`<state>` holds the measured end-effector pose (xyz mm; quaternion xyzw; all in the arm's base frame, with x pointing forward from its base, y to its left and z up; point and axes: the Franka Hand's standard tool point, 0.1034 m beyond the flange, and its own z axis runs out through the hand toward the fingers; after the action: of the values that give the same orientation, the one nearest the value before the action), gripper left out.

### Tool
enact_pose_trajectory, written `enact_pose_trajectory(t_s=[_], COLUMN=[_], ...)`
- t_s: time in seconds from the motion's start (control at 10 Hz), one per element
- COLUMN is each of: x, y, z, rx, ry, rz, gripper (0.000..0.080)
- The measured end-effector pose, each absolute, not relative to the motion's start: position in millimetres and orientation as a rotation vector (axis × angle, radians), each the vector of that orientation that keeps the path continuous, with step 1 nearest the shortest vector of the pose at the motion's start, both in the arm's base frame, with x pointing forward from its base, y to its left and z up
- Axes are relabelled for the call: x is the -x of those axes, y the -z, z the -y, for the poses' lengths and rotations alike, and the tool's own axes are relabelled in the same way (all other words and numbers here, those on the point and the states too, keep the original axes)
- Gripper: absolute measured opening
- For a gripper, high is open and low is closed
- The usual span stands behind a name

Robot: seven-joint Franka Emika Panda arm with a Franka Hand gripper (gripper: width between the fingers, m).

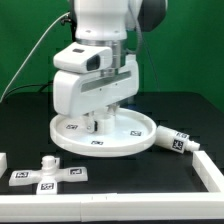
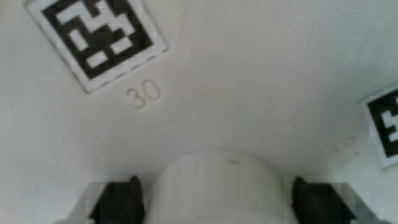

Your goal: Assemble round table

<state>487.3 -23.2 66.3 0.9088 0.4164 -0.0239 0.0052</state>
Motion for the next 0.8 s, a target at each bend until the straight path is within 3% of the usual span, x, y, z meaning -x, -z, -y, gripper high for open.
enact_pose_trajectory(t_s=[0.4, 0.6, 0.8], x=[-486, -518, -541], y=[-62.7, -62.7, -48.2], z=[23, 20, 7], rx=[-2.846, -2.85, -2.87], ry=[0.084, 0.099, 0.082], rz=[-1.316, -1.315, -1.282], gripper=[0.0404, 0.0404, 0.0404])
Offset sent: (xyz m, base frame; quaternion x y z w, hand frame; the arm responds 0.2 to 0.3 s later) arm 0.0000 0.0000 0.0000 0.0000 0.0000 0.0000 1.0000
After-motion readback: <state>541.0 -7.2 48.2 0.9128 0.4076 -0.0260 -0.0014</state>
